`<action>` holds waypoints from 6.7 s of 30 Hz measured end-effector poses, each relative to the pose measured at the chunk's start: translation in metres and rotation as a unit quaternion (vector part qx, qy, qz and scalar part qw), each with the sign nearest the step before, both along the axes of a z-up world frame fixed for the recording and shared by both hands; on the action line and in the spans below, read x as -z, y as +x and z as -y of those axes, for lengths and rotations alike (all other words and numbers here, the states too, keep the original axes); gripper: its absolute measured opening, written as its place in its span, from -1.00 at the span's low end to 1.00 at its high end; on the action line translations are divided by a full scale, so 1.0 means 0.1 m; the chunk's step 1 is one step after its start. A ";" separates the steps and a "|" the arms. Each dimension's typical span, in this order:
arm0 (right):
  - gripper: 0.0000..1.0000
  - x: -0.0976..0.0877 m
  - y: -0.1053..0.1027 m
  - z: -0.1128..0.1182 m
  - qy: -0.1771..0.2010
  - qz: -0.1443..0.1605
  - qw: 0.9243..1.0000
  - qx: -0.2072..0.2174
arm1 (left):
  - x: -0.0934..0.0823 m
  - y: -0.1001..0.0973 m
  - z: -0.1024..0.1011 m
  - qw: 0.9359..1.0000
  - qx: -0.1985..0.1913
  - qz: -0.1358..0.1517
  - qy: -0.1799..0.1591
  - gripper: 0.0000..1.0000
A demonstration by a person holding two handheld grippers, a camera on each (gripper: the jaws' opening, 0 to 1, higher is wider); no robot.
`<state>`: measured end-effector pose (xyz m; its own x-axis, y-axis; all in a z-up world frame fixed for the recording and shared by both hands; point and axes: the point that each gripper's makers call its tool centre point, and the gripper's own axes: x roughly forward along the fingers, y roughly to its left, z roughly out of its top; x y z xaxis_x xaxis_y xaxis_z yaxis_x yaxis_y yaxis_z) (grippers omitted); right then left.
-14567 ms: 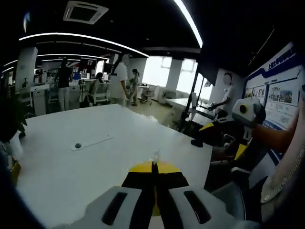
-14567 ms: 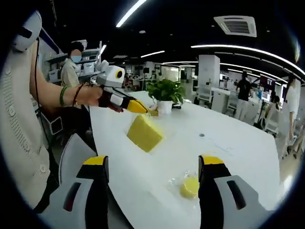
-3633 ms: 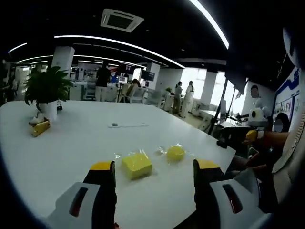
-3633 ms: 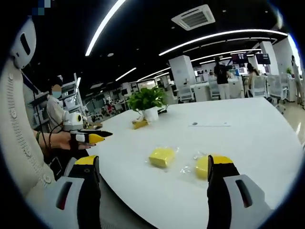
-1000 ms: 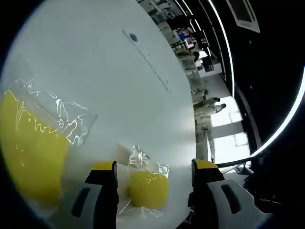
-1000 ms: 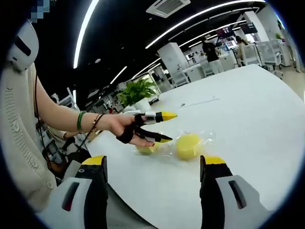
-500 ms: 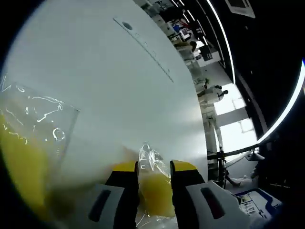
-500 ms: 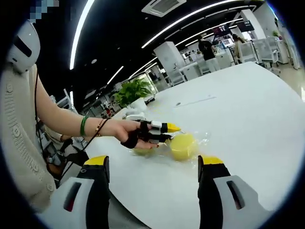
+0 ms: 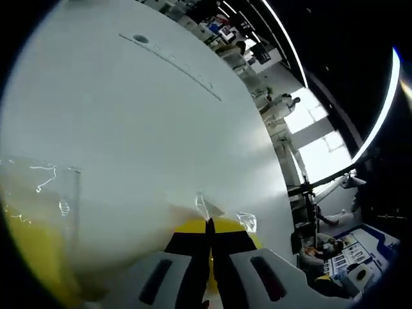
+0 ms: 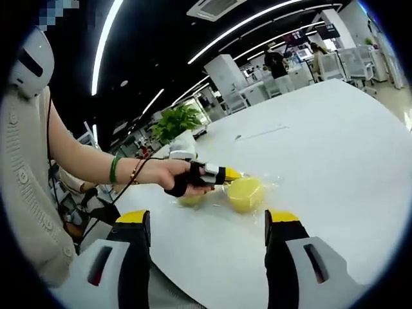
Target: Compare the silicone blocks by pressing each to a similar depth, holding the contact briefly, and releasing to observe deformation and rebound differences across the visible hardness samples.
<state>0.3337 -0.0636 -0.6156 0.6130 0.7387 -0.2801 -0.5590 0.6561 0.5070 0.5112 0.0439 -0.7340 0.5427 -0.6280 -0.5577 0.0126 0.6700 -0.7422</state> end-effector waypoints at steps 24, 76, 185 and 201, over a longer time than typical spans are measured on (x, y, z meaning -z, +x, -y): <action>0.34 -0.34 -0.16 -0.06 -0.007 0.042 0.999 -0.003 | -0.70 -0.32 0.17 0.974 0.143 0.145 0.094 -1.00; 0.48 -1.00 -0.40 -1.06 -0.077 0.135 0.979 -0.129 | -2.67 -1.27 -1.04 0.915 0.144 0.357 0.121 -1.00; -0.78 -0.96 -0.11 -2.12 -0.313 0.143 0.800 -0.491 | -3.13 -1.86 -0.81 0.883 0.262 0.380 0.085 -1.00; -0.75 -0.95 -0.12 -2.07 -0.316 0.144 0.797 -0.494 | -3.12 -1.85 -0.79 0.882 0.266 0.380 0.084 -1.00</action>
<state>0.3221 0.1432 -0.5205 -0.0748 0.6672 -0.7411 -0.9947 -0.1030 0.0077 0.3265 0.1225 -0.4223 0.4537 -0.8496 -0.2689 0.8094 0.5191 -0.2746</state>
